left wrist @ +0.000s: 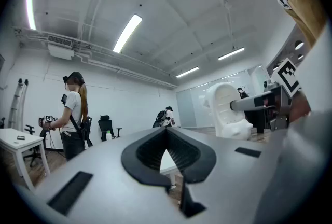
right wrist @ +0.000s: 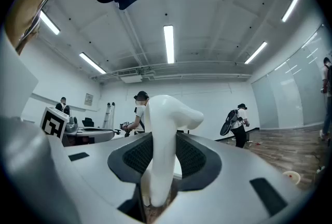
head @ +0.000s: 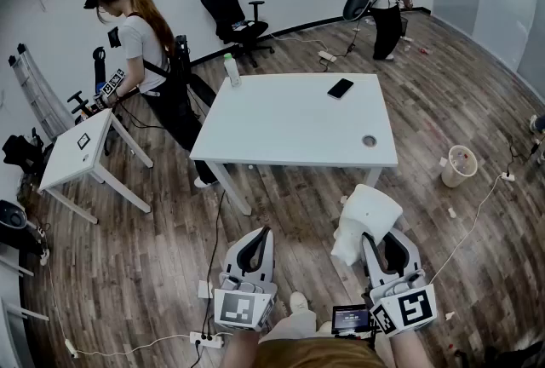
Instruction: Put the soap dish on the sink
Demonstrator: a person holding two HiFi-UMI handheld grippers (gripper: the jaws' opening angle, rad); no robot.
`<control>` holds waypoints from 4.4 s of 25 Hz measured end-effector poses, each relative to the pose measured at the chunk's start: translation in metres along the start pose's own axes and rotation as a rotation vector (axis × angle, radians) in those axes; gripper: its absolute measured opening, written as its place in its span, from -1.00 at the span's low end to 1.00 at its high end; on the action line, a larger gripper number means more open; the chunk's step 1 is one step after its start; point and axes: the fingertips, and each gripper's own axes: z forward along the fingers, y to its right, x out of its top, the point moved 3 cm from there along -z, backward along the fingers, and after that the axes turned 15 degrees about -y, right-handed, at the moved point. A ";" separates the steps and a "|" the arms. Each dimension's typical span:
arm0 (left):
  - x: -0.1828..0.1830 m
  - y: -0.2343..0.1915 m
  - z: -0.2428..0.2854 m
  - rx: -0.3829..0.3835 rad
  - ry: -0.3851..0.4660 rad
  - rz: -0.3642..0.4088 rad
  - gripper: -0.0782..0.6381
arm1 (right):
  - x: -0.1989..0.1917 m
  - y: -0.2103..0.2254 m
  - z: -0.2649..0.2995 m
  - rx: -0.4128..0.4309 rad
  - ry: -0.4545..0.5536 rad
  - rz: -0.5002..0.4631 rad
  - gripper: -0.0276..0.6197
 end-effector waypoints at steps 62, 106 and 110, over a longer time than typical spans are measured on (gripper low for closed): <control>0.053 -0.083 0.326 0.017 -0.045 -0.025 -0.76 | 0.030 0.184 0.290 0.100 -0.079 0.013 -0.49; 0.035 -0.251 0.535 -0.149 -0.100 -0.107 -0.76 | 0.040 0.212 0.541 0.039 -0.158 0.089 -0.50; 0.032 -0.248 0.539 -0.156 -0.103 -0.108 -0.76 | 0.033 0.212 0.547 0.066 -0.168 0.093 -0.49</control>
